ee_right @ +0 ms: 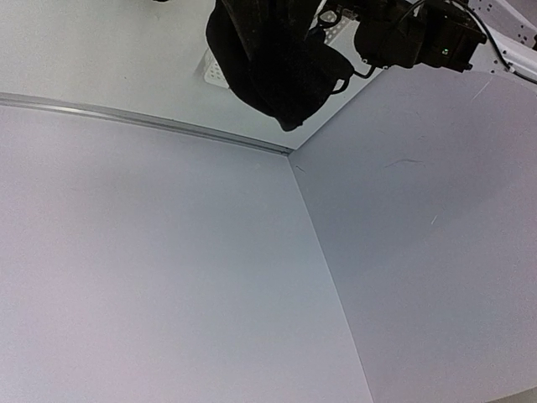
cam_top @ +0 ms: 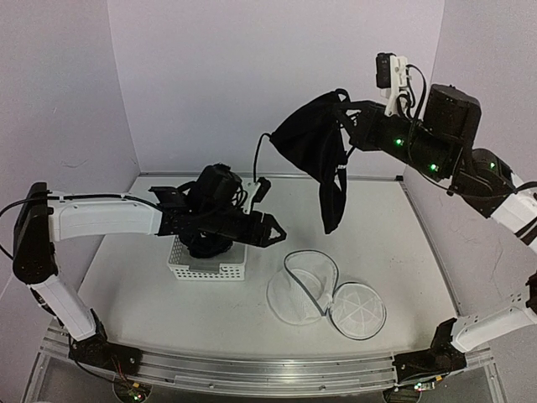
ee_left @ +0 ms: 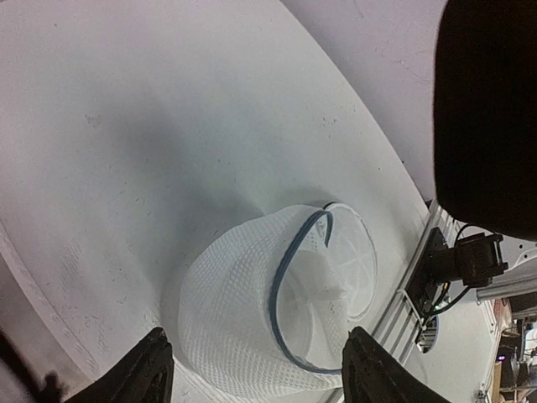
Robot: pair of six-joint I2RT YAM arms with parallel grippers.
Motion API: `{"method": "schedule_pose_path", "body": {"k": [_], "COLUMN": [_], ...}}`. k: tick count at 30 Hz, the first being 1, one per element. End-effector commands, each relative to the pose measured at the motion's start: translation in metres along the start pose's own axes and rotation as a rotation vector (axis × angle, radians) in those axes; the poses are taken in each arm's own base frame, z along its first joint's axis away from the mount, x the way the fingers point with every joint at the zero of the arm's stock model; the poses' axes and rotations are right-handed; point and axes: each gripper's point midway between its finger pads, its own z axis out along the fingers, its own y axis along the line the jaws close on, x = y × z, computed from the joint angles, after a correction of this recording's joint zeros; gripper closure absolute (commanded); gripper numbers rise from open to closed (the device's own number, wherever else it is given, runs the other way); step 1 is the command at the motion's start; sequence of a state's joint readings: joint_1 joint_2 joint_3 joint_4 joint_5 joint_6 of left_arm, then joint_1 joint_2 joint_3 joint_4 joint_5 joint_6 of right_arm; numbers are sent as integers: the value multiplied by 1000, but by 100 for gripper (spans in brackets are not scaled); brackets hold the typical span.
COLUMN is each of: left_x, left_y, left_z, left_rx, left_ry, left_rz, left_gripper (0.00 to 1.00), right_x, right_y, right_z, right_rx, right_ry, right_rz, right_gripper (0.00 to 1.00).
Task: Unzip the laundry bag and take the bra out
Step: Hold the bra from the bin.
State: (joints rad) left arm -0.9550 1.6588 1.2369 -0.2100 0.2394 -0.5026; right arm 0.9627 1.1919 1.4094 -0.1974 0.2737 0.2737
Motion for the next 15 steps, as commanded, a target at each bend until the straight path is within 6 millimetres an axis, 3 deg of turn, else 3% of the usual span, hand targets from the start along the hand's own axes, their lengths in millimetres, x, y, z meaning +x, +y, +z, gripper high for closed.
{"method": "schedule_pose_path", "body": {"k": [1, 9, 15], "left_x": [-45, -47, -37], "left_y": [-25, -27, -44], "left_z": [-42, -96, -142], "left_rx": [23, -2, 68], "left_ry": [-190, -296, -347], "left_rz": [86, 136, 218], "left_gripper": [29, 27, 28], "right_x": [-49, -62, -63], "right_y": [18, 42, 58], "right_z": [1, 42, 75], "right_rx": [-61, -115, -155], "right_ry": [-127, -131, -136], "right_rz": [35, 64, 94], "right_gripper": [100, 100, 100]}}
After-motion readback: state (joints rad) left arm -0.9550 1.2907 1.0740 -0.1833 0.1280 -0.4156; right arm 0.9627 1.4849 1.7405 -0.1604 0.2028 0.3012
